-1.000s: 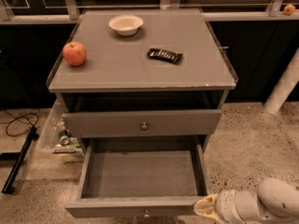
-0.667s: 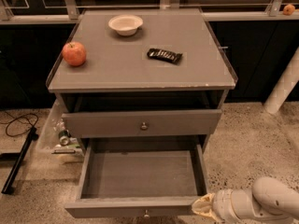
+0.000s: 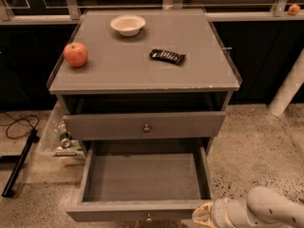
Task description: Close middle drawer
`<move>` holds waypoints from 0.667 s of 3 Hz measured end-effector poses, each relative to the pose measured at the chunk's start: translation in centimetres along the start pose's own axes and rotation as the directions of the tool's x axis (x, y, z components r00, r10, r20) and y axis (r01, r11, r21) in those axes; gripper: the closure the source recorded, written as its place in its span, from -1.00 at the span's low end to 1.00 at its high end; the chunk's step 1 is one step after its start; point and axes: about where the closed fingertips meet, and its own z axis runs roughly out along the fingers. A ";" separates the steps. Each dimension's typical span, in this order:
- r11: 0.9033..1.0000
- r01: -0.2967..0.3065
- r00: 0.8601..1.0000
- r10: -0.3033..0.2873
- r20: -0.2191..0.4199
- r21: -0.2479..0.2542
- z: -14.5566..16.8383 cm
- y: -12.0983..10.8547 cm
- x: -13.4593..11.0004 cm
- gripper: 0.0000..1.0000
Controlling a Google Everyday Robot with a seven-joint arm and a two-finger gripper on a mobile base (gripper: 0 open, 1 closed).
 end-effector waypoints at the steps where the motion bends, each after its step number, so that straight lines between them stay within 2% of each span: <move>1: 1.000 -0.010 1.000 0.010 0.004 -0.007 0.7 0.6 0.3 1.00; 2: 1.000 -0.010 1.000 0.010 0.004 -0.007 0.7 0.6 0.3 0.61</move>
Offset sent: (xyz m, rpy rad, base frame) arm -0.0048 0.0027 -0.0058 0.0059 0.0084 -0.0031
